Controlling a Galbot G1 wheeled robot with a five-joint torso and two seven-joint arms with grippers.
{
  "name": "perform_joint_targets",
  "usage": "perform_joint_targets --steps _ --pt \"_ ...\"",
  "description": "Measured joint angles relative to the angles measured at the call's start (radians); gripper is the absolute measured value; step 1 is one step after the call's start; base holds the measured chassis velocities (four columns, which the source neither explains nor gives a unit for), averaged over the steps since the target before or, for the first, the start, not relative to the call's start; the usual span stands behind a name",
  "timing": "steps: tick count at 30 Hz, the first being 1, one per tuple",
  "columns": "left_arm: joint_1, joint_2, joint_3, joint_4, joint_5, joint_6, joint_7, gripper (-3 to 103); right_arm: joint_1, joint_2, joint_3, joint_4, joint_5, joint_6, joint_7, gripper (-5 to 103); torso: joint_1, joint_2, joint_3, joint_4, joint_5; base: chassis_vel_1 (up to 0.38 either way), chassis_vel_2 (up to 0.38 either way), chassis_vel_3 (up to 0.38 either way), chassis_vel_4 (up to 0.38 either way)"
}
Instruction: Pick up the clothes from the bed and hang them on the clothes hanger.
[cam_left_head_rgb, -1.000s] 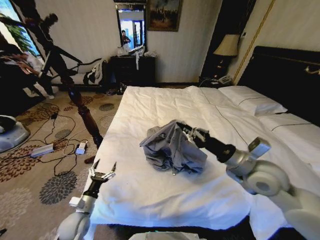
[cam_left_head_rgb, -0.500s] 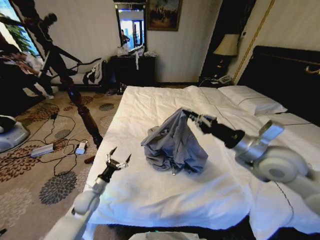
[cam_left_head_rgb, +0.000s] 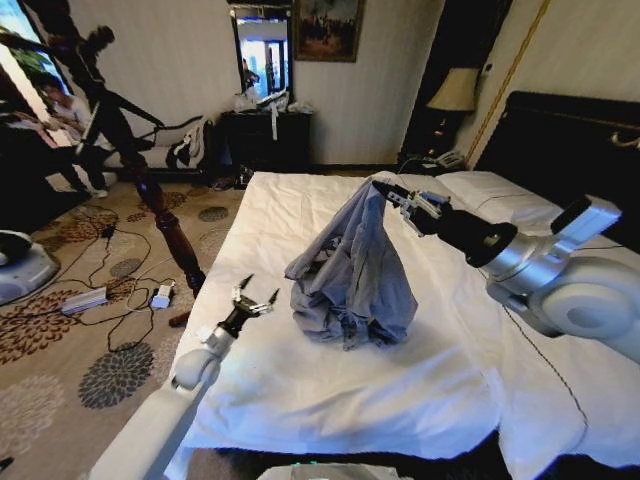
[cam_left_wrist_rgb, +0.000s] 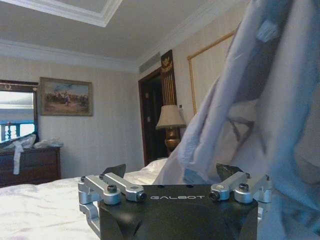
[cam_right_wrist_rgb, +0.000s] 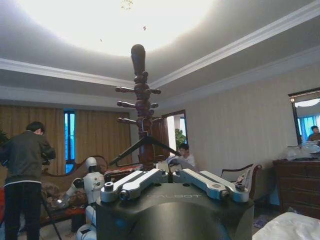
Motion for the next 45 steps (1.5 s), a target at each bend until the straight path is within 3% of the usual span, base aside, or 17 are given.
perform_joint_targets --steps 4,7,10,11,13,20,22,23,26,29,31,32,37,45 --pt "-0.06 -0.016 0.05 0.05 -0.022 0.01 0.019 100 0.002 0.0 0.0 0.002 -0.001 -0.001 -0.002 0 0.0 0.0 0.0 0.0 -0.0001 0.0 0.0 0.0 0.0" --pt "-0.089 -0.034 0.077 0.078 -0.028 0.011 0.101 100 0.001 -0.002 0.0 0.002 -0.006 -0.002 -0.002 0 0.0 0.0 0.0 0.0 0.0 0.0 0.0 0.0 0.0" --pt "-0.094 -0.046 0.089 0.083 -0.032 0.01 0.117 98 0.001 -0.003 0.001 0.003 -0.007 -0.003 -0.002 0 0.0 0.0 0.0 0.0001 -0.0001 0.0 0.0 0.0 0.0" --pt "-0.097 -0.055 0.095 0.085 -0.032 0.009 0.119 88 0.0 -0.003 0.002 0.005 -0.007 -0.004 -0.001 0 0.0 0.0 0.0 0.0003 -0.0001 0.0 0.0 0.0 0.0" --pt "-0.101 -0.063 0.099 0.088 -0.03 0.007 0.12 88 -0.001 -0.004 0.003 0.007 -0.008 -0.004 0.0 0 0.0 0.0 0.0 0.0001 -0.0001 0.0 0.0 0.0 0.0" --pt "-0.112 -0.079 0.088 0.109 -0.022 -0.001 0.117 56 -0.001 -0.003 0.005 0.004 -0.014 -0.006 0.007 0 0.0 0.0 0.0 0.0001 -0.0002 0.0 0.0 0.0 0.0" --pt "-0.11 -0.079 0.082 0.11 -0.022 -0.002 0.117 56 -0.001 -0.002 0.006 0.003 -0.014 -0.006 0.009 0 0.0 0.0 0.0 0.0 -0.0002 0.0 0.0 0.0 0.0" --pt "-0.104 -0.077 0.071 0.112 -0.022 -0.004 0.117 44 -0.001 0.0 0.007 0.003 -0.014 -0.006 0.01 0 0.0 0.0 0.0 0.0001 -0.0002 0.0 0.0 0.0 0.0" --pt "-0.093 -0.073 0.055 0.115 -0.022 -0.008 0.117 40 -0.001 0.003 0.008 0.003 -0.015 -0.007 0.011 0 0.0 0.0 0.0 0.0002 -0.0002 0.0 0.0 0.0 0.0" --pt "-0.073 -0.067 0.039 0.115 -0.02 -0.013 0.121 23 0.001 0.007 0.009 0.003 -0.016 -0.007 0.014 0 0.0 0.0 0.0 0.0001 -0.0002 0.0 0.0 0.0 0.0" --pt "-0.068 -0.066 0.035 0.115 -0.019 -0.014 0.124 23 0.003 0.007 0.01 0.003 -0.016 -0.007 0.015 0 0.0 0.0 0.0 0.0001 -0.0002 0.0 0.0 0.0 0.0" --pt "-0.059 -0.066 0.027 0.114 -0.018 -0.017 0.128 12 0.007 0.007 0.01 0.003 -0.015 -0.007 0.015 0 0.0 0.0 0.0 0.0002 -0.0002 0.0 0.0 0.0 0.0" --pt "-0.035 -0.07 0.004 0.1 -0.016 -0.022 0.137 1 0.014 0.003 0.01 0.005 -0.013 -0.006 0.017 0 0.0 0.0 0.0 0.0001 -0.0003 0.0 0.0 0.0 0.0" --pt "0.033 -0.058 -0.081 0.019 -0.026 -0.028 0.15 0 0.011 -0.008 0.009 0.002 -0.02 0.0 0.027 0 0.0 0.0 0.0 0.0 -0.0003 0.0 0.0 0.0 0.0"
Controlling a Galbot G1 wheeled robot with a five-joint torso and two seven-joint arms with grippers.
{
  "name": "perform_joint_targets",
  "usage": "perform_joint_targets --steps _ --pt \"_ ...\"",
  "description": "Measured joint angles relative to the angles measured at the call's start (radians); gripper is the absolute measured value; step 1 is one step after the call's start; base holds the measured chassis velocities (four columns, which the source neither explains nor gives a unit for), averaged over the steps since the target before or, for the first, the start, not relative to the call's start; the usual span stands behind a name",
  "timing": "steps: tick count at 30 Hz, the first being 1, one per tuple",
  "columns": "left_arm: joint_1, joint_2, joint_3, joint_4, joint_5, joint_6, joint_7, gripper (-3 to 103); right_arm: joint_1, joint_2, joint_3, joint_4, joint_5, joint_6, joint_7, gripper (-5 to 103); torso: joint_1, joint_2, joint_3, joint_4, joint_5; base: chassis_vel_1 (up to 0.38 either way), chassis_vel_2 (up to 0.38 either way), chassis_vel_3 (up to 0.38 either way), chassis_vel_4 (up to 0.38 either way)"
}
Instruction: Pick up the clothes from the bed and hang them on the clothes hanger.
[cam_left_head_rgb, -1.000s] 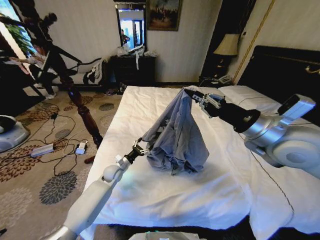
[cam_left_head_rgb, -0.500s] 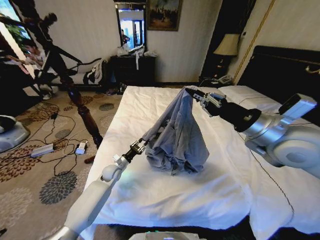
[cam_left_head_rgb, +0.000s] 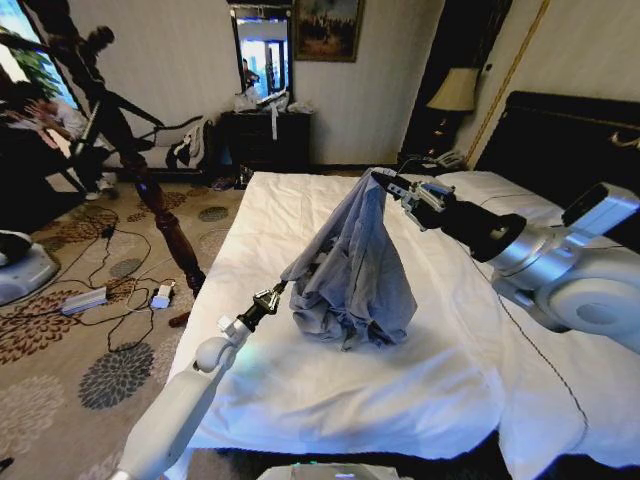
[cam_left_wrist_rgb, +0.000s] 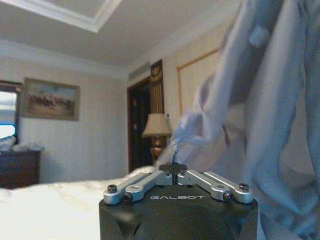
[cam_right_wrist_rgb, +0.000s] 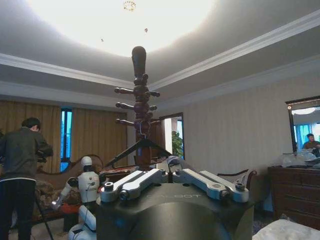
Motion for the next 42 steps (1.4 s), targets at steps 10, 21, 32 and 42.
perform_joint_targets --steps 10,21,32,42 --pt "0.073 0.117 -0.201 -0.301 -0.186 0.05 -0.063 0 -0.028 0.026 -0.016 -0.005 -0.053 0.003 0.047 0 0.0 0.0 0.0 0.0 -0.0001 0.0 0.0 0.0 0.0" --pt "-0.185 0.415 -0.391 -0.52 -0.657 0.183 -0.281 0 0.032 0.047 0.007 -0.044 -0.042 0.029 0.055 0 0.0 0.0 0.0 0.0001 -0.0001 0.0 0.0 0.0 0.0" --pt "-0.285 0.504 -0.379 -0.524 -0.746 0.239 -0.342 0 0.048 0.137 -0.031 -0.005 -0.118 -0.064 0.152 0 0.0 0.0 0.0 0.0002 0.0003 0.0 0.0 0.0 0.0" --pt "0.114 0.358 -0.28 -0.484 -0.455 0.234 -0.297 0 0.005 0.317 -0.329 -0.069 -0.281 -0.334 0.388 0 0.0 0.0 0.0 0.0002 0.0 0.0 0.0 0.0 0.0"
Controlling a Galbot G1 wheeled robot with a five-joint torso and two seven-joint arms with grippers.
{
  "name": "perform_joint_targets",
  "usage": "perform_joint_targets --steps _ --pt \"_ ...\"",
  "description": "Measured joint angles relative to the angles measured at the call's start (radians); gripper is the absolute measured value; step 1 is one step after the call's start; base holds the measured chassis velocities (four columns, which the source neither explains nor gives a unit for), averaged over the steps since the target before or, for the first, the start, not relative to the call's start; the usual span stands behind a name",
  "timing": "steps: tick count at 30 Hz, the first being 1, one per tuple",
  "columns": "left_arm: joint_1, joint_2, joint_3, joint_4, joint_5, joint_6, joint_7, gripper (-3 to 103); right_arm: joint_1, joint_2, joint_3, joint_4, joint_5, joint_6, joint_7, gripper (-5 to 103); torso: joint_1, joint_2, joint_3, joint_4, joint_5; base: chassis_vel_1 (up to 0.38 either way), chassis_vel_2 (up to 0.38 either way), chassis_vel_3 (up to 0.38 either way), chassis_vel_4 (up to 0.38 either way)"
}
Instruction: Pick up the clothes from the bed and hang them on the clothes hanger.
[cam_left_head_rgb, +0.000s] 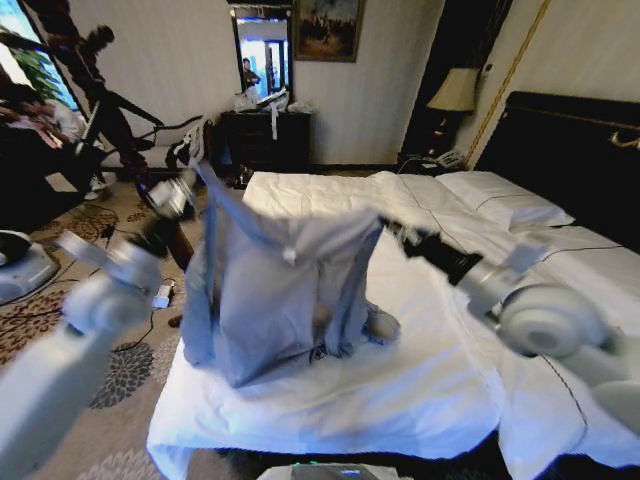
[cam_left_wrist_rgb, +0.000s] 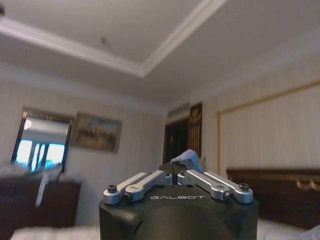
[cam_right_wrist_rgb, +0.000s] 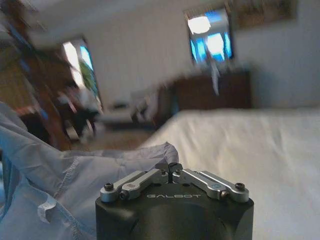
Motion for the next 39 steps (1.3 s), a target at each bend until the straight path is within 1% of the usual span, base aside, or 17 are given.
perform_joint_targets --steps 3,6,9,12,14,15,19,21,23,24,26,29,30,32,35,38,39 --pt "0.023 -0.014 0.016 0.016 0.046 -0.001 0.005 0 0.009 0.029 -0.057 -0.018 -0.007 -0.036 0.029 0 0.0 0.0 0.0 0.0001 -0.0001 0.0 0.0 0.0 0.0" --pt "0.035 -0.04 0.051 0.067 0.131 0.003 0.0 0 0.031 0.099 -0.182 -0.079 -0.052 -0.097 0.06 0 0.0 0.0 0.0 -0.0007 0.0 0.0 0.0 0.0 0.0" --pt "0.045 -0.05 0.059 0.091 0.17 0.009 -0.009 0 0.061 0.145 -0.249 -0.126 -0.082 -0.106 0.06 0 0.0 0.0 0.0 -0.0008 0.0001 0.0 0.0 0.0 0.0" --pt "0.086 -0.073 0.055 0.135 0.269 0.024 -0.03 0 0.151 0.261 -0.392 -0.234 -0.112 -0.107 0.066 0 0.0 0.0 0.0 0.0 0.0 0.0 0.0 0.0 0.0" --pt "0.113 -0.084 0.036 0.16 0.339 0.026 -0.044 0 0.219 0.346 -0.472 -0.304 -0.123 -0.082 0.049 0 0.0 0.0 0.0 0.0001 -0.0001 0.0 0.0 0.0 0.0" --pt "0.113 -0.084 0.036 0.16 0.339 0.026 -0.044 0 0.219 0.346 -0.472 -0.304 -0.123 -0.082 0.049 0 0.0 0.0 0.0 0.0001 -0.0001 0.0 0.0 0.0 0.0" --pt "0.16 -0.102 -0.005 0.2 0.436 0.021 -0.066 0 0.34 0.465 -0.583 -0.38 -0.168 0.035 -0.098 -2 0.0 0.0 0.0 0.0003 -0.0002 0.0 0.0 0.0 0.0" --pt "0.167 -0.106 -0.009 0.206 0.447 0.018 -0.067 0 0.355 0.477 -0.599 -0.385 -0.183 0.048 -0.114 3 0.0 0.0 0.0 0.0003 -0.0003 0.0 0.0 0.0 0.0" --pt "0.187 -0.121 -0.019 0.222 0.47 0.009 -0.069 0 0.388 0.506 -0.642 -0.389 -0.199 0.066 -0.129 14 0.0 0.0 0.0 0.0001 -0.0003 0.0 0.0 0.0 0.0" --pt "0.193 -0.129 -0.021 0.23 0.476 0.004 -0.069 0 0.398 0.517 -0.659 -0.388 -0.189 0.067 -0.119 19 0.0 0.0 0.0 -0.0001 -0.0003 0.0 0.0 0.0 0.0" --pt "0.195 -0.136 -0.021 0.236 0.48 0.001 -0.069 0 0.403 0.525 -0.667 -0.387 -0.176 0.064 -0.107 19 0.0 0.0 0.0 -0.0002 -0.0002 0.0 0.0 0.0 0.0" --pt "0.197 -0.15 -0.02 0.252 0.484 -0.004 -0.068 0 0.41 0.535 -0.671 -0.39 -0.151 0.048 -0.077 35 0.0 0.0 0.0 -0.0003 -0.0001 0.0 0.0 0.0 0.0" --pt "0.195 -0.155 -0.016 0.26 0.487 -0.006 -0.066 0 0.412 0.535 -0.668 -0.398 -0.148 0.036 -0.066 41 0.0 0.0 0.0 -0.0003 -0.0001 0.0 0.0 0.0 0.0" --pt "0.192 -0.157 -0.013 0.265 0.489 -0.007 -0.066 0 0.412 0.535 -0.663 -0.404 -0.148 0.018 -0.046 41 0.0 0.0 0.0 -0.0003 0.0 0.0 0.0 0.0 0.0" --pt "0.185 -0.166 -0.005 0.278 0.491 -0.009 -0.063 0 0.406 0.524 -0.645 -0.405 -0.132 -0.074 0.052 57 0.0 0.0 0.0 -0.0003 0.0 0.0 0.0 0.0 0.0" --pt "0.184 -0.168 -0.003 0.285 0.493 -0.01 -0.062 0 0.387 0.512 -0.632 -0.389 -0.131 -0.091 0.063 62 0.0 0.0 0.0 -0.0004 0.0001 0.0 0.0 0.0 0.0" --pt "0.184 -0.169 -0.003 0.292 0.495 -0.011 -0.061 0 0.375 0.504 -0.624 -0.374 -0.135 -0.099 0.065 73 0.0 0.0 0.0 -0.0004 0.0002 0.0 0.0 0.0 0.0"
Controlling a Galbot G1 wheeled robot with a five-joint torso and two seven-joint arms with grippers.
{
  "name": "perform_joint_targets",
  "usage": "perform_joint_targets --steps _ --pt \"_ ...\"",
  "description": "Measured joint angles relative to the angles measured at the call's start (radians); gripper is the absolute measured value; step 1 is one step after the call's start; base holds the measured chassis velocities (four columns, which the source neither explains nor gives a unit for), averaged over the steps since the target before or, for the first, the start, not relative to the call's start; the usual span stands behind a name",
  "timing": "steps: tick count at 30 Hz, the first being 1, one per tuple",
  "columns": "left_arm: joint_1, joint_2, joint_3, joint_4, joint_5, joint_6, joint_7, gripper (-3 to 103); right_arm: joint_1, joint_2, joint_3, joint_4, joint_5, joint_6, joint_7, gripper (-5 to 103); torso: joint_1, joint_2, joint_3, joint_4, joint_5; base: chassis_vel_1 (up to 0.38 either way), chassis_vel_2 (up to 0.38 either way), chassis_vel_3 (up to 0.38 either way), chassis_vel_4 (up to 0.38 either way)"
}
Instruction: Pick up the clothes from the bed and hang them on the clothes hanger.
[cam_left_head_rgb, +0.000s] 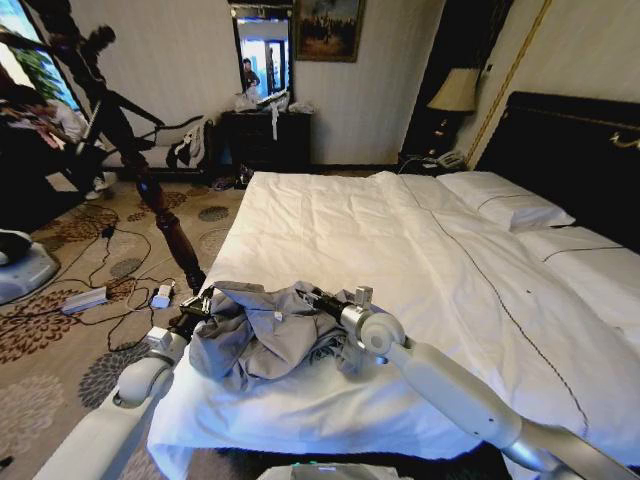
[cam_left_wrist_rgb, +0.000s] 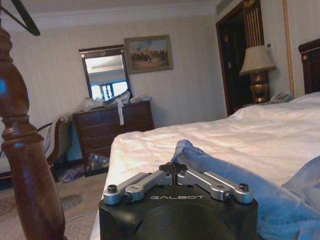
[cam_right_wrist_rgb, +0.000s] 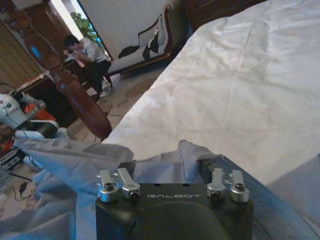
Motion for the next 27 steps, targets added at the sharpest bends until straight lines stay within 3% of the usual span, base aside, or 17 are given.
perform_joint_targets --steps 3,6,8,9,11,13,20,24,27 --pt "-0.001 -0.001 0.0 0.017 0.004 -0.004 0.001 0 -0.02 -0.021 0.017 0.034 -0.013 -0.006 -0.013 79 0.0 0.0 0.0 0.0001 -0.0001 0.0 0.0 0.0 0.0" --pt "-0.01 -0.001 0.003 0.042 0.008 -0.008 0.006 0 -0.041 -0.059 0.038 0.077 -0.032 0.004 -0.074 94 0.0 0.0 0.0 0.0003 -0.0001 0.0 0.0 0.0 0.0" --pt "-0.027 -0.001 0.003 0.068 0.014 -0.009 0.007 0 -0.05 -0.092 0.046 0.075 -0.124 0.026 -0.149 98 0.0 0.0 0.0 0.0002 0.0 0.0 0.0 0.0 0.0" --pt "-0.027 -0.001 0.003 0.068 0.014 -0.009 0.007 0 -0.05 -0.092 0.046 0.075 -0.124 0.026 -0.149 98 0.0 0.0 0.0 0.0002 0.0 0.0 0.0 0.0 0.0" --pt "-0.053 0.001 0.002 0.11 0.024 -0.009 0.001 0 -0.054 -0.119 0.048 0.049 -0.254 0.042 -0.216 100 0.0 0.0 0.0 0.0001 -0.0001 0.0 0.0 0.0 0.0" --pt "-0.072 0.003 -0.002 0.143 0.027 -0.009 -0.009 0 -0.055 -0.13 0.05 0.033 -0.297 0.048 -0.233 100 0.0 0.0 0.0 -0.0001 -0.0001 0.0 0.0 0.0 0.0" --pt "-0.091 0.004 -0.019 0.191 0.029 -0.008 -0.032 0 -0.045 -0.112 0.069 -0.001 -0.259 0.074 -0.21 100 0.0 0.0 0.0 0.0003 -0.0002 0.0 0.0 0.0 0.0" --pt "-0.089 0.006 -0.019 0.182 0.021 -0.008 -0.033 0 -0.011 -0.092 0.067 -0.021 -0.119 0.026 -0.14 100 0.0 0.0 0.0 0.0002 -0.0002 0.0 0.0 0.0 0.0" --pt "-0.087 0.003 -0.017 0.169 0.018 -0.008 -0.033 0 0.007 -0.082 0.057 -0.035 -0.069 0.008 -0.128 100 0.0 0.0 0.0 0.0002 -0.0002 0.0 0.0 0.0 0.0"
